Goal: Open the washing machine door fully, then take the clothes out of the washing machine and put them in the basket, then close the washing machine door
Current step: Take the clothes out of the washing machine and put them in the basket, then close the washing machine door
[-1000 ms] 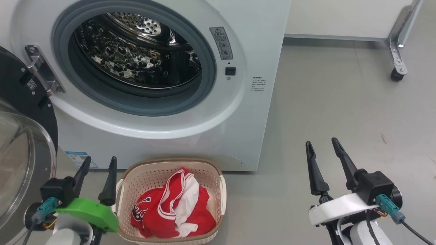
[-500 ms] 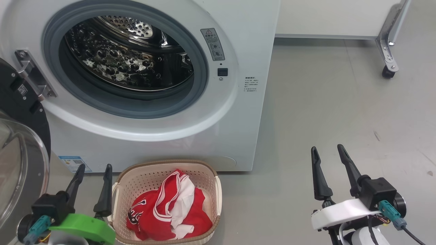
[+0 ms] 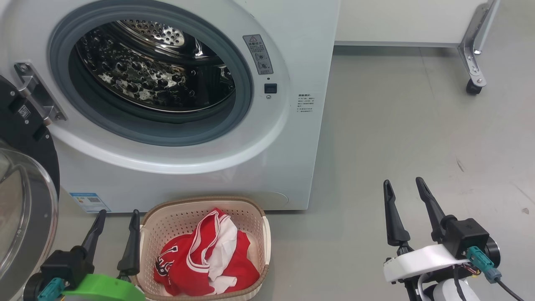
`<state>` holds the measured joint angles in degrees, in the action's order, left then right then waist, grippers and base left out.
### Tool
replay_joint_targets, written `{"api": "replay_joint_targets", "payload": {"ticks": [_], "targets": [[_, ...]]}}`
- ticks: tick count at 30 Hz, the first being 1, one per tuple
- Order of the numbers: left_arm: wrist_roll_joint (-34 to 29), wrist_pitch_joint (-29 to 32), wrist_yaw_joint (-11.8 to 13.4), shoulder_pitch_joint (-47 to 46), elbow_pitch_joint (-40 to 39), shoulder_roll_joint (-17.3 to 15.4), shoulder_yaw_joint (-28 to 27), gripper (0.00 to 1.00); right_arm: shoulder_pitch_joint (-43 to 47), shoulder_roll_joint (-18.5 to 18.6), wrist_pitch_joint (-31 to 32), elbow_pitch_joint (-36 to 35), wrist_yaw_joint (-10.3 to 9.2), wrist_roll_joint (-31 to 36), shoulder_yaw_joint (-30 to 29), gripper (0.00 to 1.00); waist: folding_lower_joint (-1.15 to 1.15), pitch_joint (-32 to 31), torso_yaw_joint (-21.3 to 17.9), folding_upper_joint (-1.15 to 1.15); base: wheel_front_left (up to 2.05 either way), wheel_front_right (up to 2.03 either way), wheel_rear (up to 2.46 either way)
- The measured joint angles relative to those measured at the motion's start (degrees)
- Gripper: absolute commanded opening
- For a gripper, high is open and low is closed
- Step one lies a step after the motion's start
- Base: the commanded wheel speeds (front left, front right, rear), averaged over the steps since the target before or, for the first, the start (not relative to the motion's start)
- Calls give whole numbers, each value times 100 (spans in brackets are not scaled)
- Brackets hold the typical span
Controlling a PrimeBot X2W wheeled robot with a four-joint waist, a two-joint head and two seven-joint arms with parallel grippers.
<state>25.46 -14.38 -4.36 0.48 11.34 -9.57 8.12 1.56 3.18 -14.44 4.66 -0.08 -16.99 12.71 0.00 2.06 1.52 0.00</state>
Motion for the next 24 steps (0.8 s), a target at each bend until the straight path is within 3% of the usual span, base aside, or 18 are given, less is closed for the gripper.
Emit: {"api": "replay_joint_targets", "payload": {"ticks": [24], "targets": [[-290, -5, -148, 243, -123, 274, -248, 100, 7, -37, 0, -4, 62, 29, -15, 100, 0, 17, 37, 0, -13, 14, 0]]}}
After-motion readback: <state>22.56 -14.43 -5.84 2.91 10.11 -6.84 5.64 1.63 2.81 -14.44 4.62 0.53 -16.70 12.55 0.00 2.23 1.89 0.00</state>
